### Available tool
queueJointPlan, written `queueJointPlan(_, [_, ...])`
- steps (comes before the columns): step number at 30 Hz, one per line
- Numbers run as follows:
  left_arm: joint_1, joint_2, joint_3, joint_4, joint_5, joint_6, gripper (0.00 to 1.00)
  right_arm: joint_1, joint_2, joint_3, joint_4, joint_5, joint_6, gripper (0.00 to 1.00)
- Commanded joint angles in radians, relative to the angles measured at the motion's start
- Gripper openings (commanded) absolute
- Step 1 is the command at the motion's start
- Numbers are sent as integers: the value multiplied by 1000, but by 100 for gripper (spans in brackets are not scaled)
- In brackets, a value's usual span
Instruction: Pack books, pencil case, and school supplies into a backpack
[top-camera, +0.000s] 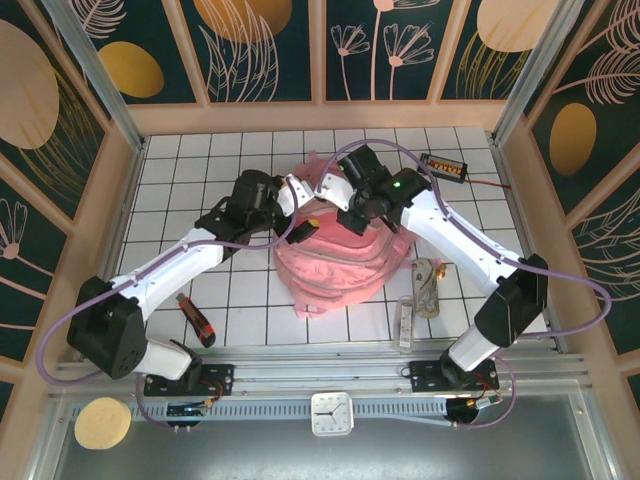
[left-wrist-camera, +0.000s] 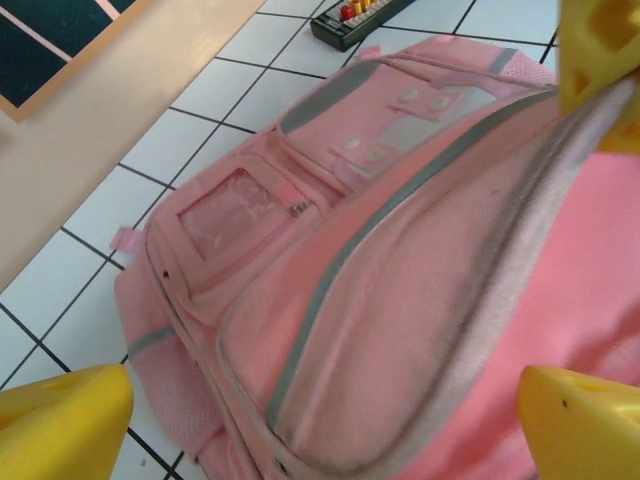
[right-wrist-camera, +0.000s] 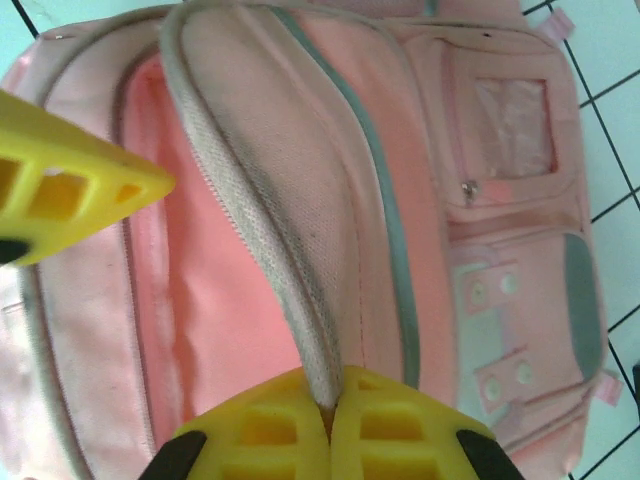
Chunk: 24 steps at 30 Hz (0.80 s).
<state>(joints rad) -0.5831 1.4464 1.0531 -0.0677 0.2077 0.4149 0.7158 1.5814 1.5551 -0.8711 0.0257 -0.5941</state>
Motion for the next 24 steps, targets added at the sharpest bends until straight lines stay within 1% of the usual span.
queueJointPlan(1, [-26,63,66,68,-8,31,84,17,-73,2,81,-90,-31,0])
queueJointPlan(2, [-27,87,84,66,-23,17,70,16,-72,-2,83,-96,-29,0])
queueJointPlan(5, [-27,151,156,13,-61,-21,0,2,-61,-3,76,-118,-10,0])
queueJointPlan(7, [-27,179,194,-25,-89,-55,0,-18,-48,2,68,-128,25,0])
queueJointPlan(8, [-27,183,208,-41,-111,-75,0,-32,-46,6,72,-126,60,11])
queueJointPlan(10, [-25,187,250,-77,-205,-143,0,-71,-59,14,89,-145,142,42])
queueJointPlan(11, [-21,190,280,-111,-233,-160,0,-94,-73,18,106,-159,206,51])
queueJointPlan(13, [-10,197,346,-184,-313,-199,0,-142,-104,24,137,-190,325,63])
queueJointPlan(14, [1,204,382,-226,-342,-223,0,-162,-121,22,158,-189,403,71])
queueJointPlan(15, [12,206,409,-254,-379,-252,0,-177,-133,21,169,-180,478,77])
queueJointPlan(18, [63,190,462,-331,-466,-356,0,-259,-154,35,128,-195,696,88])
queueJointPlan(20, [94,170,476,-380,-503,-424,0,-309,-162,32,50,-219,846,99])
queueJointPlan(22, [100,150,469,-412,-520,-465,0,-321,-194,-12,-21,-221,951,99])
queueJointPlan(24, [100,140,454,-450,-530,-512,0,-314,-261,-111,-80,-203,1042,99])
